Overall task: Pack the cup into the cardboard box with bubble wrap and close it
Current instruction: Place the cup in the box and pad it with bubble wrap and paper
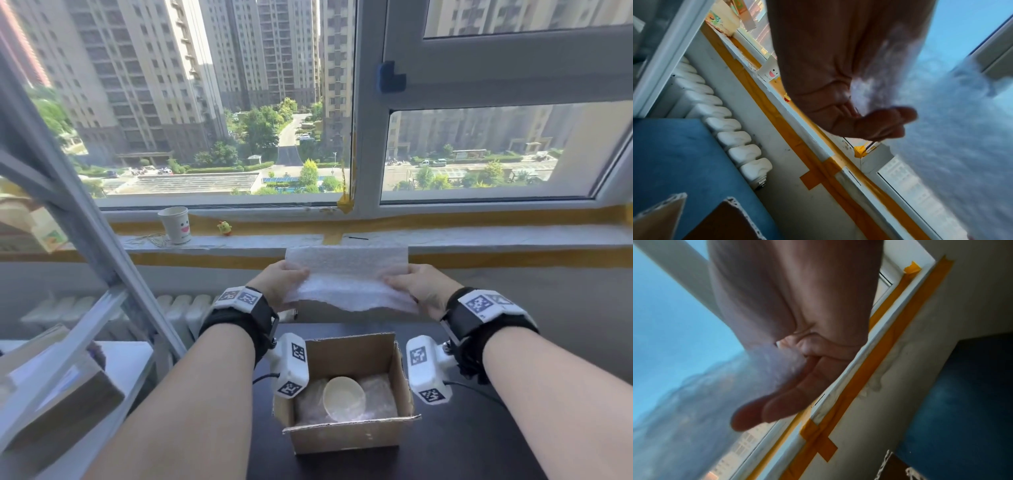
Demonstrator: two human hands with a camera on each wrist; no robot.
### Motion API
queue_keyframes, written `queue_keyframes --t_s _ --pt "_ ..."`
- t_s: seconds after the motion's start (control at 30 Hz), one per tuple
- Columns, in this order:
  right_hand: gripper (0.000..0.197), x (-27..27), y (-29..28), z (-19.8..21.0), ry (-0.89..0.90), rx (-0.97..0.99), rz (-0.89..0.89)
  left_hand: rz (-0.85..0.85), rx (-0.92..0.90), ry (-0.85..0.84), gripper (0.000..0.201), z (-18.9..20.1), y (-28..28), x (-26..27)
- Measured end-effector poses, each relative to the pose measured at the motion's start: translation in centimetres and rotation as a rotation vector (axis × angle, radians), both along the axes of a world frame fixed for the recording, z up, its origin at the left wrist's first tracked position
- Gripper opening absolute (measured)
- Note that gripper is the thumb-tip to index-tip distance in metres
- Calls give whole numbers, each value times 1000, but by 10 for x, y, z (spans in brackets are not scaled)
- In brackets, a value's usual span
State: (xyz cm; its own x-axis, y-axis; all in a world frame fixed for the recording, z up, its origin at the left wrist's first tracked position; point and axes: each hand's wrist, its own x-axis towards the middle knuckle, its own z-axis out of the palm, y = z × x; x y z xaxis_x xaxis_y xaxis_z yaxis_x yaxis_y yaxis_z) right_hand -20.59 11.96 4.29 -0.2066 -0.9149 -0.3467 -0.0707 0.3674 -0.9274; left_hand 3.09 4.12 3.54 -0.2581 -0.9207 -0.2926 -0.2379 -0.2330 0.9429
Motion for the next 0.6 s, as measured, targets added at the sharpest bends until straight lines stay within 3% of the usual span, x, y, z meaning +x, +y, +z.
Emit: queue_keyframes --t_s 0.17,0.27,0.43,0.6 --pt "22 -5 2 -3 -305 -35 -60 59 144 267 19 5 4 8" --pt "26 -5 4 -7 -392 -77 -62 117 170 338 22 6 0 12" --pt "44 1 5 -11 -312 -67 -142 132 142 348 42 4 6 8" --pt "33 0 1 -10 -152 -48 -245 120 237 299 28 5 8 9"
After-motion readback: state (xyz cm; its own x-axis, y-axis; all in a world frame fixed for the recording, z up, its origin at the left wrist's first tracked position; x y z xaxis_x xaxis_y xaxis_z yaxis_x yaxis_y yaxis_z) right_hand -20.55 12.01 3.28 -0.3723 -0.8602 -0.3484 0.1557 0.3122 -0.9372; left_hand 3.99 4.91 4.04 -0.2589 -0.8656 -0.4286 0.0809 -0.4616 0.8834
